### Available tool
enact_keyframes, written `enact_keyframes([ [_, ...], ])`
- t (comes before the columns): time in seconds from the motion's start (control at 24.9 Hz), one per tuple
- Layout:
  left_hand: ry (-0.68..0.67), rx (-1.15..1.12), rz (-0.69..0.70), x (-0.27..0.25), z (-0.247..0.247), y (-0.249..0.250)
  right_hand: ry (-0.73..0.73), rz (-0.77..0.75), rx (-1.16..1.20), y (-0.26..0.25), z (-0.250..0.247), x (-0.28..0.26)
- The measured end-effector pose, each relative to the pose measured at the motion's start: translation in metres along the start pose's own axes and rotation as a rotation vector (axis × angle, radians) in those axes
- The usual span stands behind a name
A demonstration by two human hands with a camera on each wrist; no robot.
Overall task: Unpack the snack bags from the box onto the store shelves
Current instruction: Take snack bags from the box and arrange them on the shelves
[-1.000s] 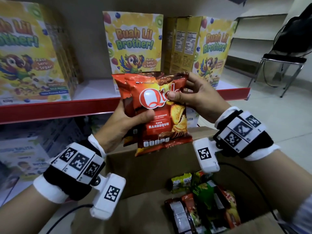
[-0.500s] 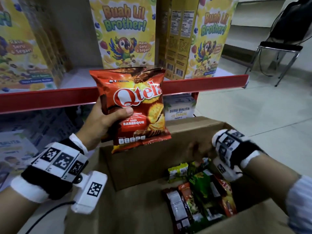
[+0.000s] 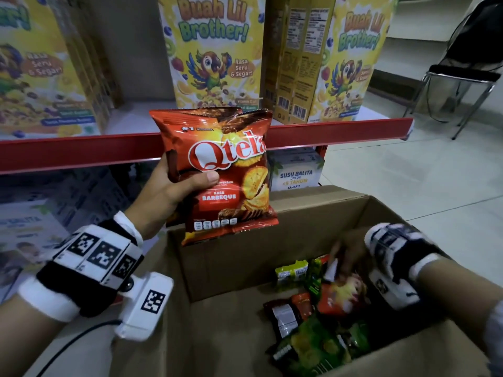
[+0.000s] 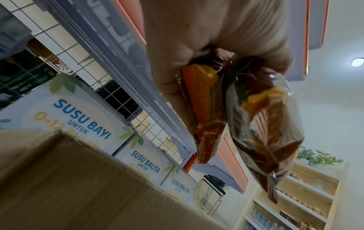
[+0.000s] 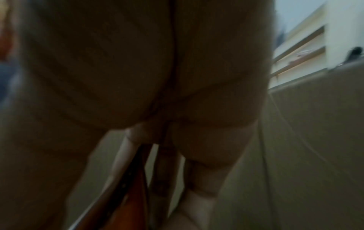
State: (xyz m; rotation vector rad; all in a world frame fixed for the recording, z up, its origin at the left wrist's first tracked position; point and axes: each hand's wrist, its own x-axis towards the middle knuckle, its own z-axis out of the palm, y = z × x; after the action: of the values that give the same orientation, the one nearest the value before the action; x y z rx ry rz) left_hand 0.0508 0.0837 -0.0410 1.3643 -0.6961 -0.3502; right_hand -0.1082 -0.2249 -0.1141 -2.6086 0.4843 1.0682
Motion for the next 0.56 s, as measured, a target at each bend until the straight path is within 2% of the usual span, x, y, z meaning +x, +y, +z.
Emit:
enact_keyframes([
  [0.08,0.015,-0.013,0.008,0.0,-0.001,0.002,0.101,-0.171,0.182,0.0,-0.038,-0.022],
  [0.16,0.026,-0.023,0.015,-0.001,0.001,0.002,0.303,-0.323,0.372,-0.004,-0.076,-0.058],
  [0.32,0.037,-0.025,0.021,-0.004,0.008,0.004,0.622,-0.668,0.709,-0.018,-0.112,-0.128],
  [0.44,0.048,-0.048,0.015,-0.004,0.012,0.007,0.744,-0.926,1.026,-0.042,-0.121,-0.149],
  [0.56,0.078,-0.085,0.014,-0.003,0.02,0.01,0.8,-0.965,1.233,-0.073,-0.118,-0.14],
])
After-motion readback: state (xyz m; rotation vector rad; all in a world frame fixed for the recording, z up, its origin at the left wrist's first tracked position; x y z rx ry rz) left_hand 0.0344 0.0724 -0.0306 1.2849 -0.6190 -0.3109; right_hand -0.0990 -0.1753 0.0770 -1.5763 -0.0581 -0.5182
